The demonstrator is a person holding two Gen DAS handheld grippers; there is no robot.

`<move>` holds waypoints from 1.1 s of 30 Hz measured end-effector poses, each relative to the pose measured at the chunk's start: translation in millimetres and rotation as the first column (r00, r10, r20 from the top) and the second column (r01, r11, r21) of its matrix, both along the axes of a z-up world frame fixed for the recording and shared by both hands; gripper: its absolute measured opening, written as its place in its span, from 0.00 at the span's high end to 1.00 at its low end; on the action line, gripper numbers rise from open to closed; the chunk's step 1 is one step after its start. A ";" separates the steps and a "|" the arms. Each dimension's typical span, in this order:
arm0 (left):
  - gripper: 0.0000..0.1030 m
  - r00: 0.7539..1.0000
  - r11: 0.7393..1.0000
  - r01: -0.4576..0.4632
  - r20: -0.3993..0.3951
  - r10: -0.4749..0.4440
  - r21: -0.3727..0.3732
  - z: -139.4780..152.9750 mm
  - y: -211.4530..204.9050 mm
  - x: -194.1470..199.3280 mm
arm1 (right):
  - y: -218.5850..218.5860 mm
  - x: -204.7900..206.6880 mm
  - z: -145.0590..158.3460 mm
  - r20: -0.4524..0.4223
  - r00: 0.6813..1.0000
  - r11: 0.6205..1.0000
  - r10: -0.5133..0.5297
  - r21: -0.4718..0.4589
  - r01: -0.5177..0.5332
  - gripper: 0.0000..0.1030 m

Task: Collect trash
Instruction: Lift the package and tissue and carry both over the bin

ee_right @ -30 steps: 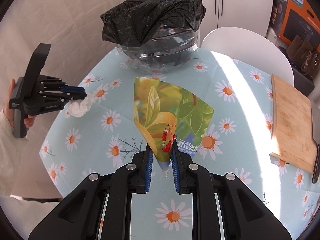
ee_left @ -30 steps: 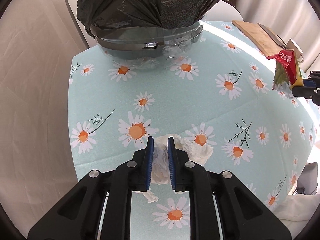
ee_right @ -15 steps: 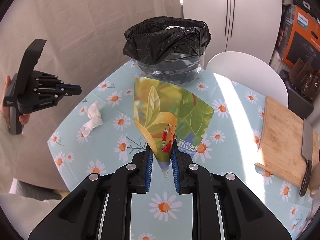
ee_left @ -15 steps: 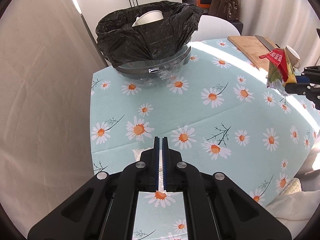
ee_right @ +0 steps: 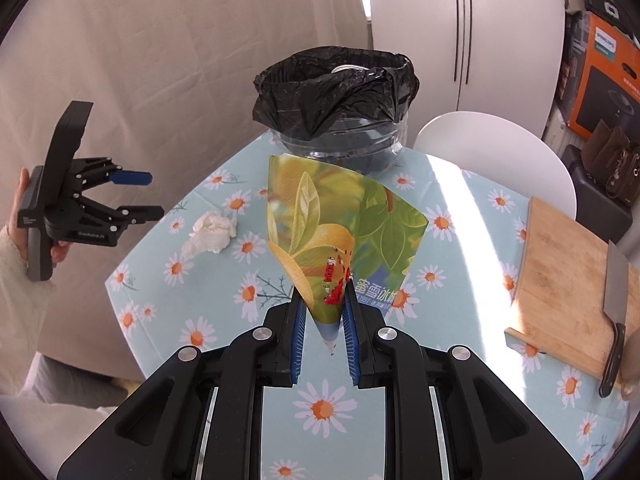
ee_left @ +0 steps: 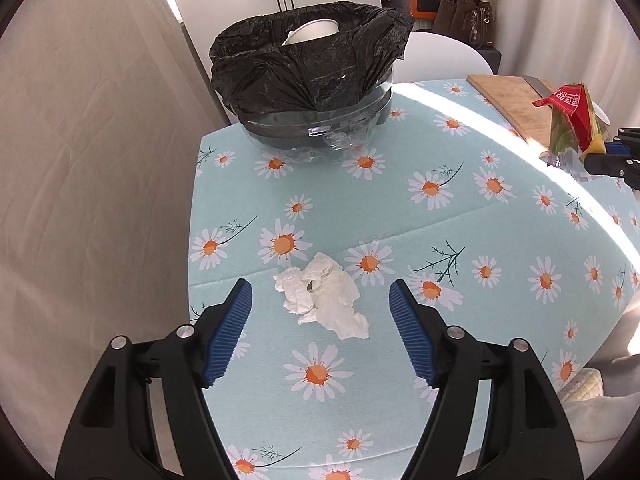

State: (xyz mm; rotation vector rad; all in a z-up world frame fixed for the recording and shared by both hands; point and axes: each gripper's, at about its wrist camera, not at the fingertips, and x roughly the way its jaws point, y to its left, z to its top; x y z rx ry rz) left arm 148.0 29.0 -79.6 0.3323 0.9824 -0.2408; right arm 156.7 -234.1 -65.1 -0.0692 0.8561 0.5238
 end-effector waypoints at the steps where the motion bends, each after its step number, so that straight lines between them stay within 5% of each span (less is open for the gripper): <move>1: 0.19 1.000 1.000 -0.007 -0.004 0.007 -0.008 -4.3 1.3 2.7 | -0.8 1.4 -1.1 -0.003 1.000 1.000 -0.001 -0.004 0.001 0.84; 4: 0.08 0.999 0.999 -0.031 -0.026 0.030 -0.043 -19.6 4.5 11.6 | -2.3 8.8 -4.3 -0.014 1.000 1.000 -0.005 -0.022 0.005 0.84; 22: 0.08 0.976 0.990 -0.108 -0.202 0.087 -0.095 -104.0 13.4 61.4 | 8.2 77.4 -11.6 -0.060 0.997 0.989 0.046 -0.139 -0.054 0.84; 24: 0.18 0.970 0.988 -0.110 -0.226 0.083 -0.110 -110.1 15.3 63.0 | 9.4 82.5 -13.3 -0.066 0.997 0.988 0.048 -0.143 -0.057 0.84; 26: 0.45 0.962 0.987 -0.111 -0.263 0.077 -0.117 -117.5 16.2 64.8 | 10.1 85.7 -14.6 -0.072 0.996 0.988 0.049 -0.145 -0.059 0.84; 33: 0.53 0.958 0.991 -0.068 -0.285 0.032 -0.117 -119.4 11.8 56.9 | 7.7 86.2 -18.0 -0.081 0.996 0.990 0.041 -0.132 -0.052 0.84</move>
